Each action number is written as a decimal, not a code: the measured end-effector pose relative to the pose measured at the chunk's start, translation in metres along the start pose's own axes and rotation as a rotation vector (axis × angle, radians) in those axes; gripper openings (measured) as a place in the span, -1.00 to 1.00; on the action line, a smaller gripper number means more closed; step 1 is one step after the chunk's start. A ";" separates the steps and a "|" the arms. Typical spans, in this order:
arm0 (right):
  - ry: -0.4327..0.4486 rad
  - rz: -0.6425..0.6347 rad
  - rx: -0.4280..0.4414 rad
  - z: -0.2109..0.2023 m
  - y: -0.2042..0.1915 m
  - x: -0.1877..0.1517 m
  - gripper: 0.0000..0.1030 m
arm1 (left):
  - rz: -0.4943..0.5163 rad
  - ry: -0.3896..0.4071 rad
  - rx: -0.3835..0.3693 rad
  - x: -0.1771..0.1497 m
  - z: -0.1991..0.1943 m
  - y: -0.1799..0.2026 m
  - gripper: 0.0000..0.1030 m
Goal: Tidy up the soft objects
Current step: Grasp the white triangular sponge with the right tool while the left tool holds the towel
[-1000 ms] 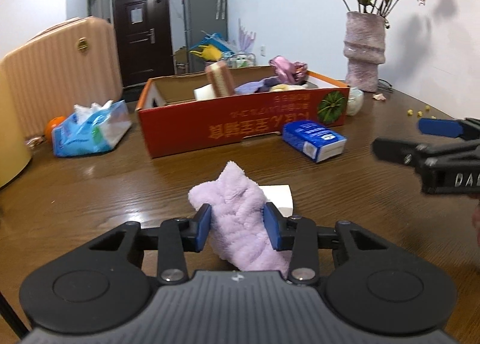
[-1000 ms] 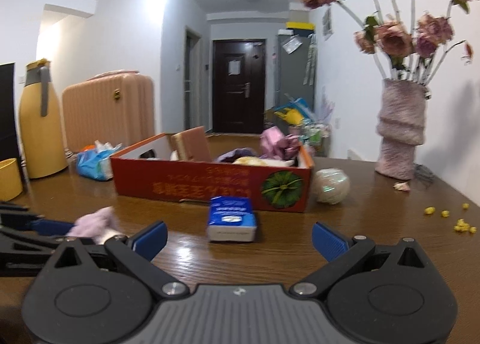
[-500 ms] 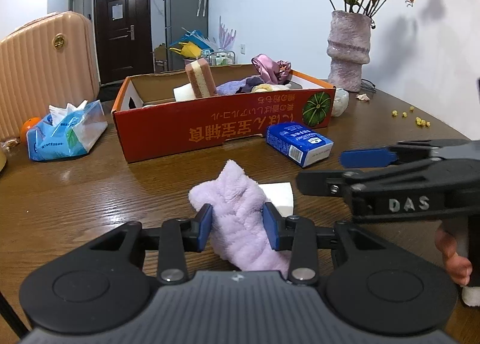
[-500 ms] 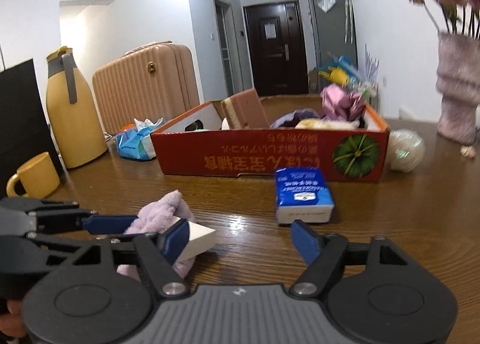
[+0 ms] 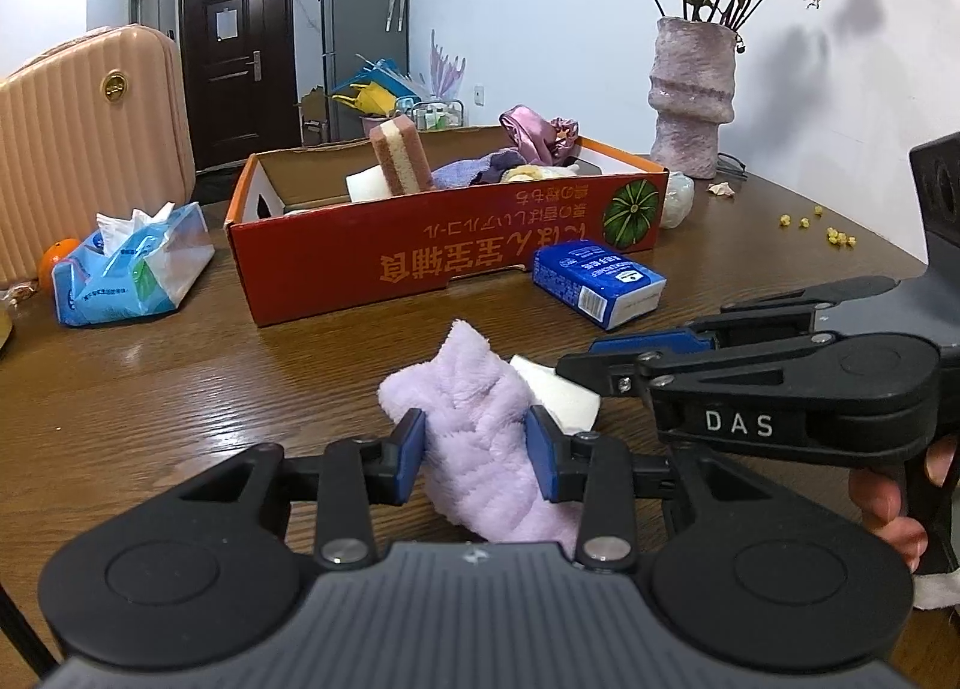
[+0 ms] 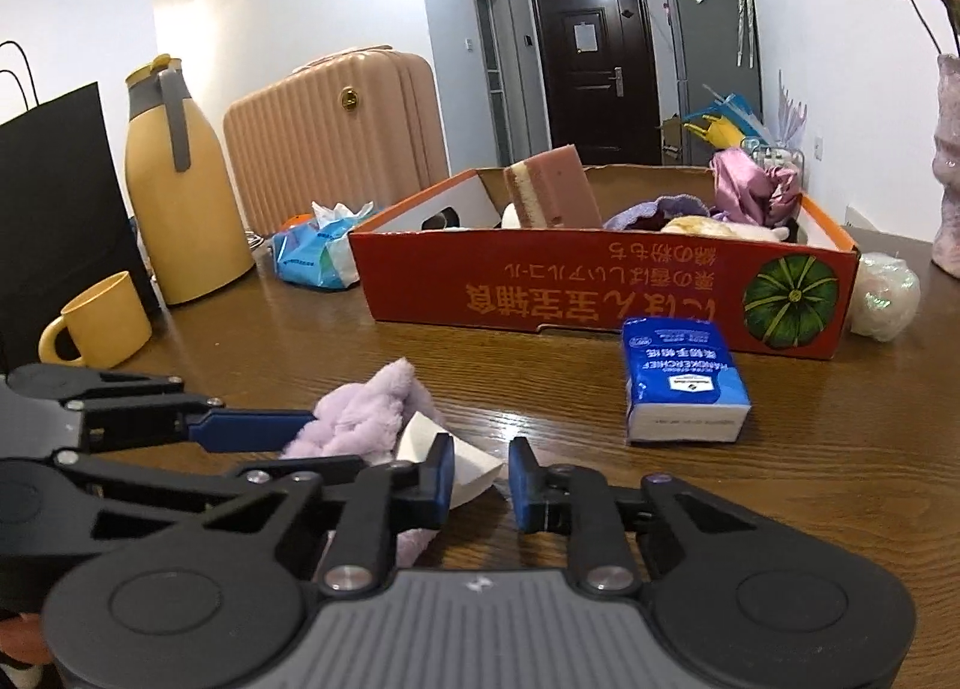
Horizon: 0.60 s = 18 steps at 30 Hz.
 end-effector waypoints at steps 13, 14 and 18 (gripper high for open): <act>0.077 0.006 -0.030 -0.014 0.005 0.006 0.00 | 0.004 -0.009 0.096 -0.007 -0.012 -0.025 -0.29; 0.079 -0.002 -0.022 -0.015 0.003 0.005 0.08 | -0.002 -0.009 0.101 -0.007 -0.012 -0.029 -0.28; 0.063 -0.040 -0.002 -0.012 -0.007 0.004 0.22 | -0.021 -0.010 0.126 -0.009 -0.016 -0.045 -0.27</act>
Point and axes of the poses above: each gripper's, at about its wrist camera, not at the fingertips, and z roughly the way its jaws point, y to its right, x to its top, the point moved 5 cm from there along z, roughly the way its jaws point, and after that the axes turned 1 degree about z, right-handed, at the moved point
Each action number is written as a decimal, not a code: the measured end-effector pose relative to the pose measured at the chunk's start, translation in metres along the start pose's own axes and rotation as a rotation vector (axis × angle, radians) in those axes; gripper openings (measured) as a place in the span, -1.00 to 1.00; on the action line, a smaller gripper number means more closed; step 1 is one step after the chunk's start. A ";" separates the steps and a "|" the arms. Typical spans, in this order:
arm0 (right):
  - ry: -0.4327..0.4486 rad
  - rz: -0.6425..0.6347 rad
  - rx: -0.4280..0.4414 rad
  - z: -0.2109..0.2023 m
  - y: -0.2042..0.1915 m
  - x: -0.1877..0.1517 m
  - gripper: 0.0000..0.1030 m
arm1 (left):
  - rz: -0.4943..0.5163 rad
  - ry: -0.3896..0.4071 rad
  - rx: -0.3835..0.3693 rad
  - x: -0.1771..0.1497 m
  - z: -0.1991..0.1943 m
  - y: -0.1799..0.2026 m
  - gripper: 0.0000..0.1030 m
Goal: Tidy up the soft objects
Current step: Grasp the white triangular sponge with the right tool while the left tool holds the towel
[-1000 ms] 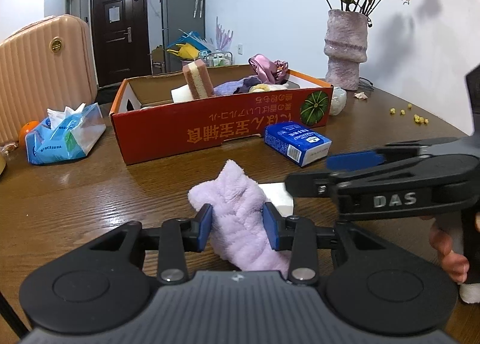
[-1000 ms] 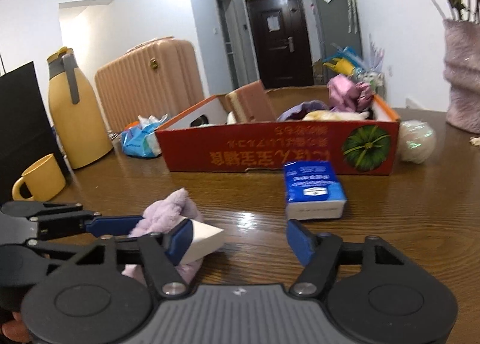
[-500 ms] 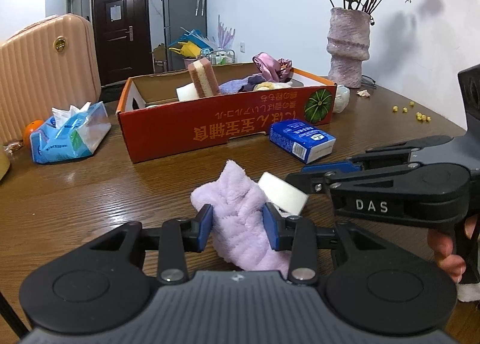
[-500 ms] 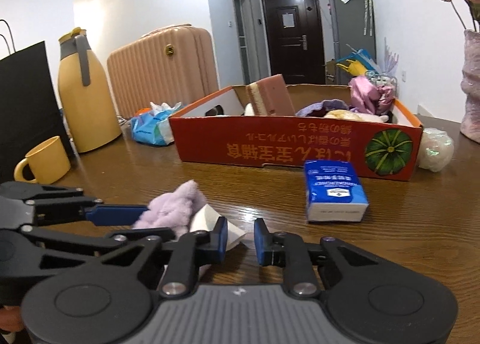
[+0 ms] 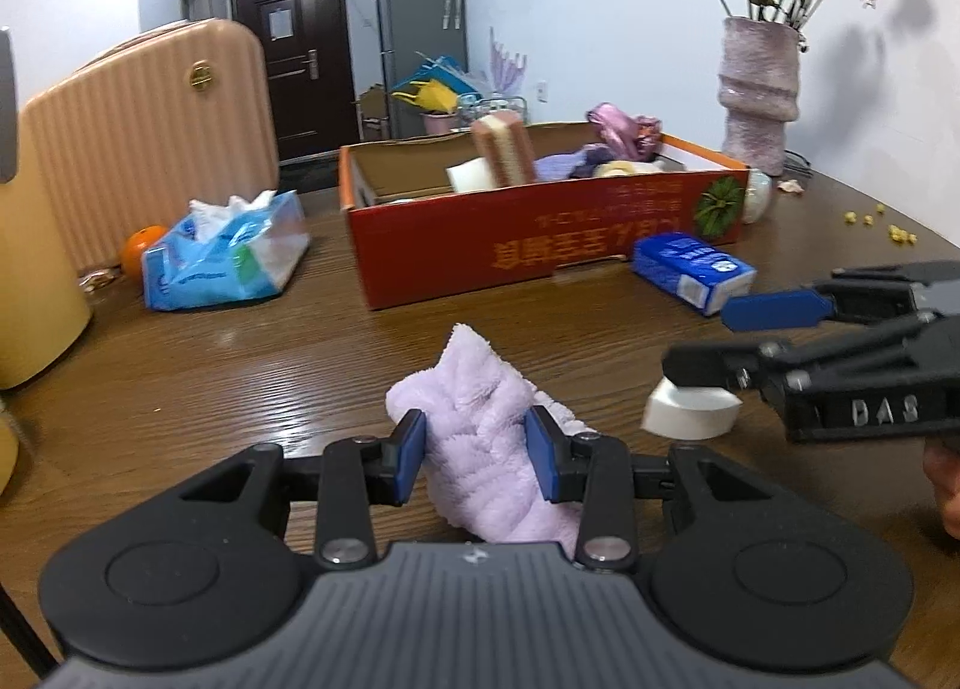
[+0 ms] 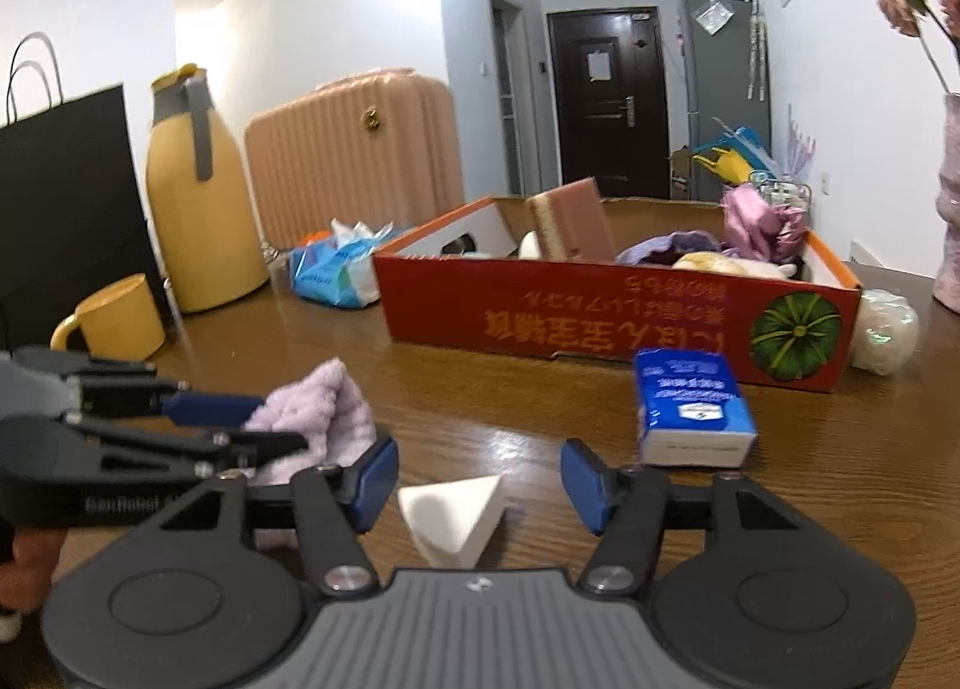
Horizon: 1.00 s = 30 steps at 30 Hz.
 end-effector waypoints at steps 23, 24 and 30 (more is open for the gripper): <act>-0.071 -0.027 -0.052 0.009 -0.013 -0.007 -0.47 | -0.058 0.065 0.076 0.004 -0.009 -0.013 0.45; -0.062 -0.026 -0.057 0.008 -0.012 -0.006 -0.47 | -0.064 0.074 0.088 0.005 -0.010 -0.014 0.52; -0.013 -0.017 -0.091 -0.001 -0.006 0.001 -0.47 | -0.108 0.117 0.149 0.007 -0.018 -0.018 1.00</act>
Point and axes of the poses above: each gripper's, at about its wrist camera, not at the fingertips, and z roughly the way its jaws point, y to its right, x to its top, the point moved 5 cm from there along z, roughly the way its jaws point, and after that the axes turned 1 degree about z, right-handed, at the moved point
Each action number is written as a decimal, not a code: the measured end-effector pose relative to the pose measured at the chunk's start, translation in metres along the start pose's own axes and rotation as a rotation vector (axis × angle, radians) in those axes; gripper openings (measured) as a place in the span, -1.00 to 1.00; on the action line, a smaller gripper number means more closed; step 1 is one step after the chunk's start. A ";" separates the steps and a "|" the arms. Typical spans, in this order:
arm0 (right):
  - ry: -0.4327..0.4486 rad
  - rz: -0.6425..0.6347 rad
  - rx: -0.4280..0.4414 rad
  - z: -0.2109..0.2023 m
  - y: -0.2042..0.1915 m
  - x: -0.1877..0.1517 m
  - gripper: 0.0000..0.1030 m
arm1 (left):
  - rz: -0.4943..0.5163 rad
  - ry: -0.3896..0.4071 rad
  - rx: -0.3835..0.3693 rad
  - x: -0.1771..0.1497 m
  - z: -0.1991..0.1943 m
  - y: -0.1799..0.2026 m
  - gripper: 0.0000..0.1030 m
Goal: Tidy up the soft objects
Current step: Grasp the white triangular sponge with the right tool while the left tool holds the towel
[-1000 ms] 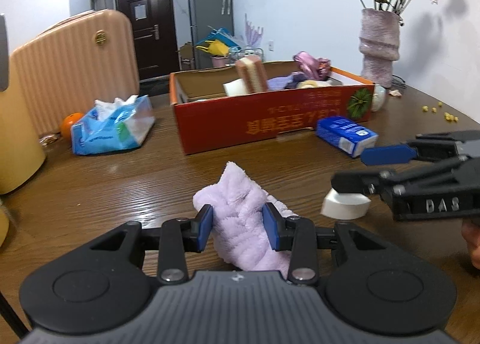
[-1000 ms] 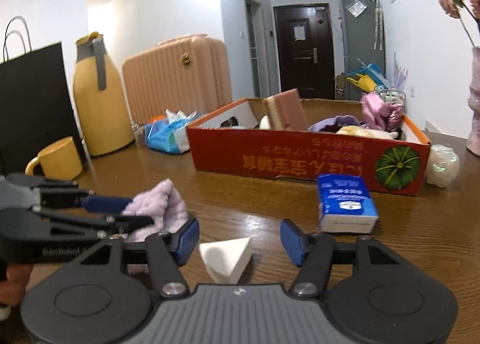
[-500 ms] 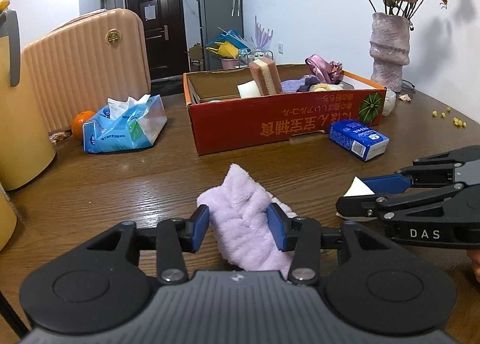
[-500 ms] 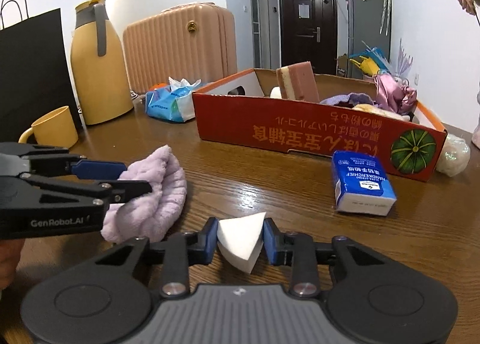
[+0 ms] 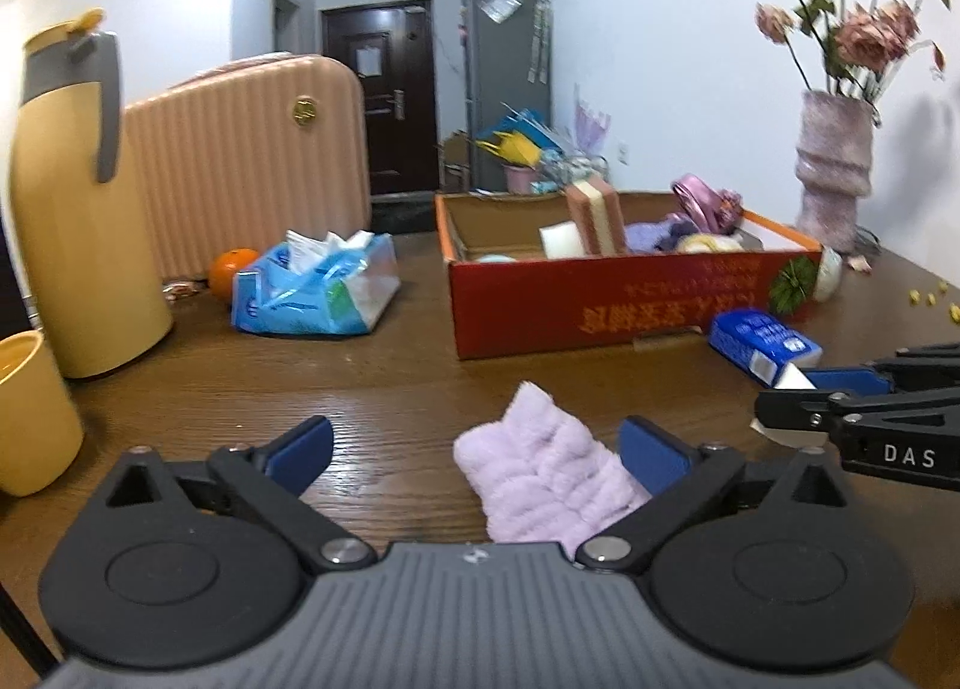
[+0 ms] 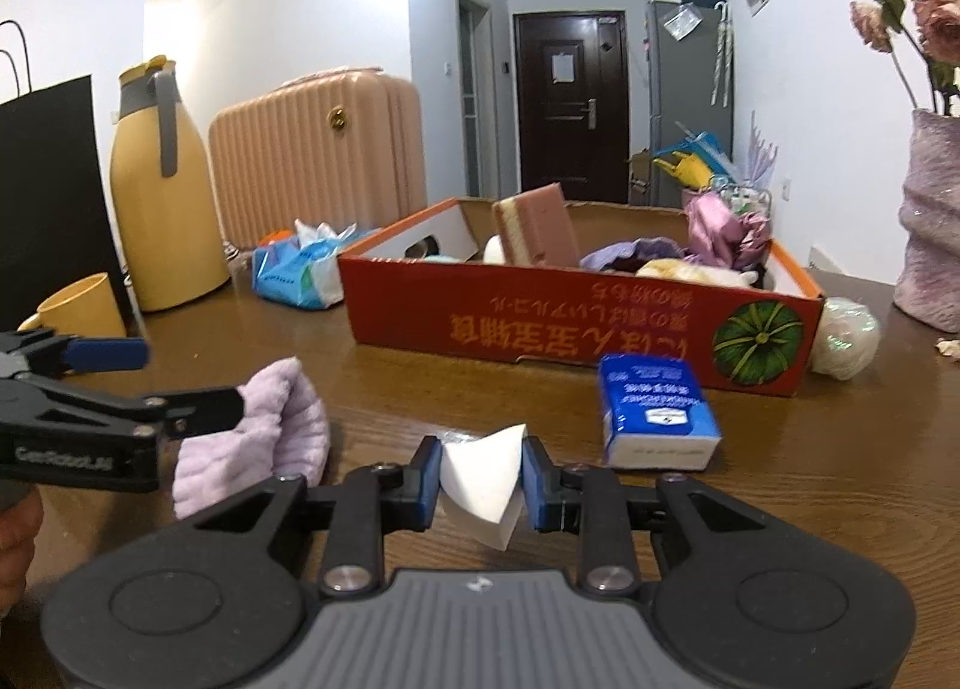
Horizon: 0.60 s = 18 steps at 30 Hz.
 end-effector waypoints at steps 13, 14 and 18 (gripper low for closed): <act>0.062 0.021 -0.045 -0.014 0.012 0.008 -0.46 | -0.085 -0.070 0.037 -0.007 0.009 0.019 1.00; 0.065 0.023 -0.046 -0.015 0.012 0.008 -0.46 | -0.088 -0.075 0.042 -0.007 0.010 0.022 1.00; 0.078 0.026 -0.055 -0.019 0.015 0.009 -0.46 | -0.085 -0.089 0.070 -0.009 0.013 0.031 1.00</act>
Point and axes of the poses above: each gripper's, at about its wrist camera, not at the fingertips, and z roughly the way its jaws point, y to its right, x to its top, the point moved 5 cm from there along z, roughly the way its jaws point, and after that the axes turned 1 degree about z, right-handed, at the moved point
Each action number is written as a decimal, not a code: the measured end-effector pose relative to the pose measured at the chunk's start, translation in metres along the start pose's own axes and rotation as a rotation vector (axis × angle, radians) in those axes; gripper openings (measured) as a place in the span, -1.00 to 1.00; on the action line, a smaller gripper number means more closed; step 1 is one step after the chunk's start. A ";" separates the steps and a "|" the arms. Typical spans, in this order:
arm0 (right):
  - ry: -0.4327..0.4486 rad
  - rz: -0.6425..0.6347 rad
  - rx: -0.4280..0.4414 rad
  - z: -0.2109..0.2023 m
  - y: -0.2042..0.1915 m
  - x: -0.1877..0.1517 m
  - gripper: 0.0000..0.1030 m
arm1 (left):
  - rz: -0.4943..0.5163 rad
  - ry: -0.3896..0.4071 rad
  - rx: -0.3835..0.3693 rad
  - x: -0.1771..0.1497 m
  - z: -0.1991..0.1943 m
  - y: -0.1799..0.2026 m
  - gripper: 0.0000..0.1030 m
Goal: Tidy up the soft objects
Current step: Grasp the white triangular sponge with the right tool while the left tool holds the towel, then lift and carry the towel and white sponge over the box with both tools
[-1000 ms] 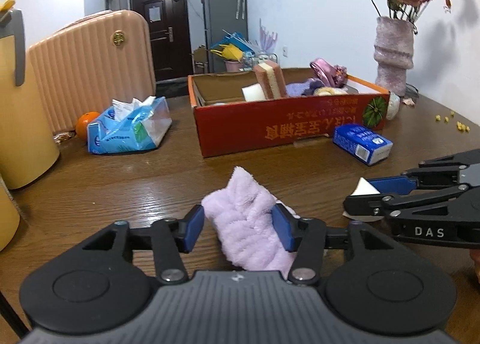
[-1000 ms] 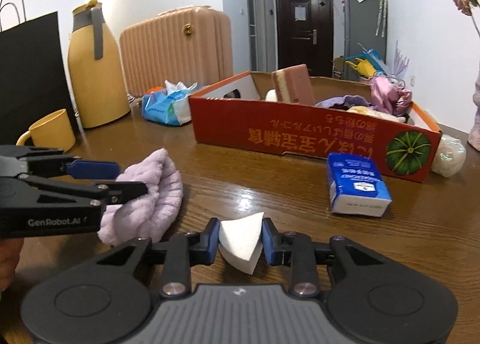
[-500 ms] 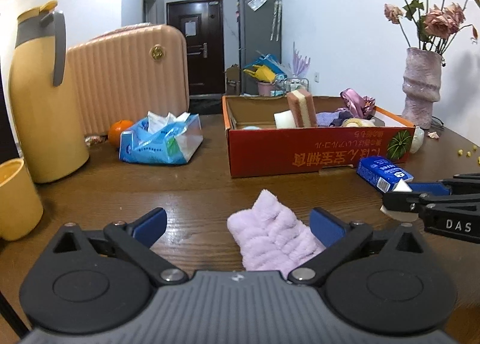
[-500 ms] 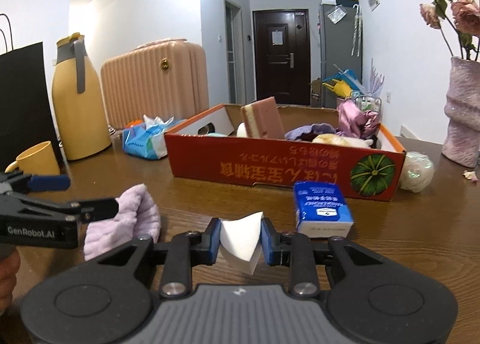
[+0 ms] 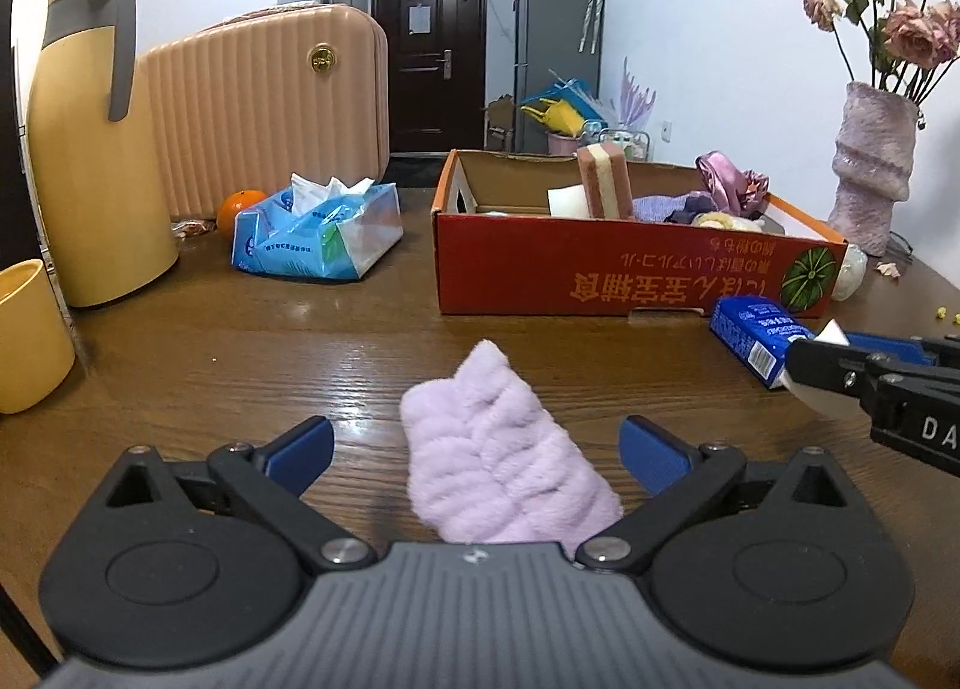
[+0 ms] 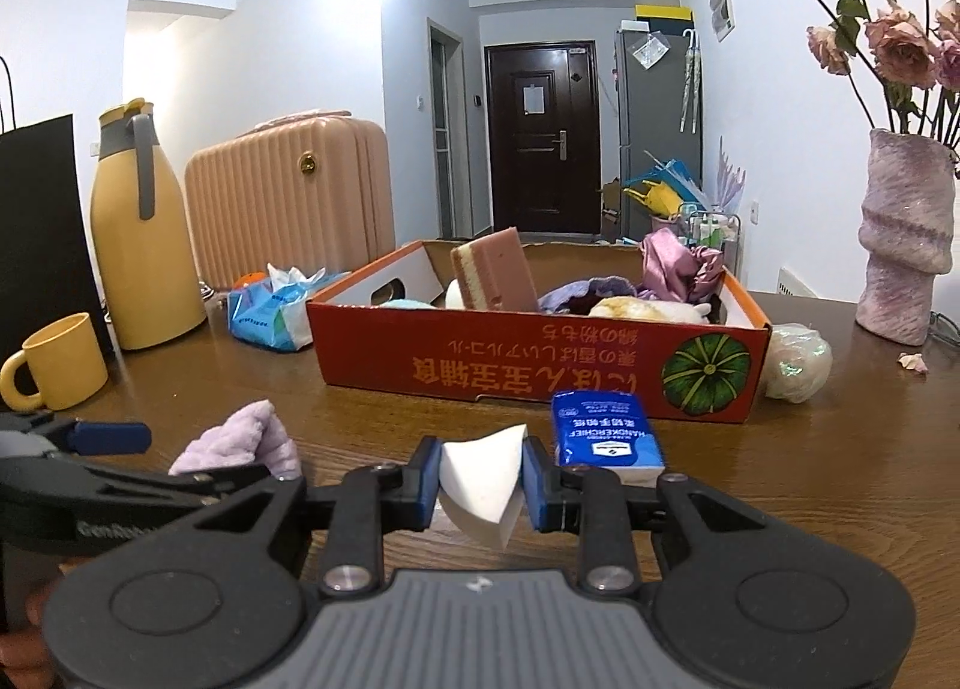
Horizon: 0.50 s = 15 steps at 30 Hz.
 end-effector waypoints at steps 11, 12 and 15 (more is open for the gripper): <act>0.025 0.017 -0.025 -0.010 0.012 0.002 -0.44 | -0.026 -0.098 0.100 -0.006 0.021 0.008 1.00; 0.026 0.019 -0.027 -0.010 0.013 0.002 -0.44 | -0.029 -0.107 0.109 -0.006 0.023 0.008 1.00; 0.027 0.024 -0.034 -0.011 0.015 0.001 -0.43 | -0.030 -0.126 0.124 -0.008 0.027 0.007 1.00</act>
Point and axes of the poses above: each gripper's, at about its wrist camera, not at the fingertips, and z roughly the way its jaws point, y to its right, x to its top, the point moved 5 cm from there along z, roughly the way its jaws point, and after that the axes turned 1 degree about z, right-handed, at the moved point
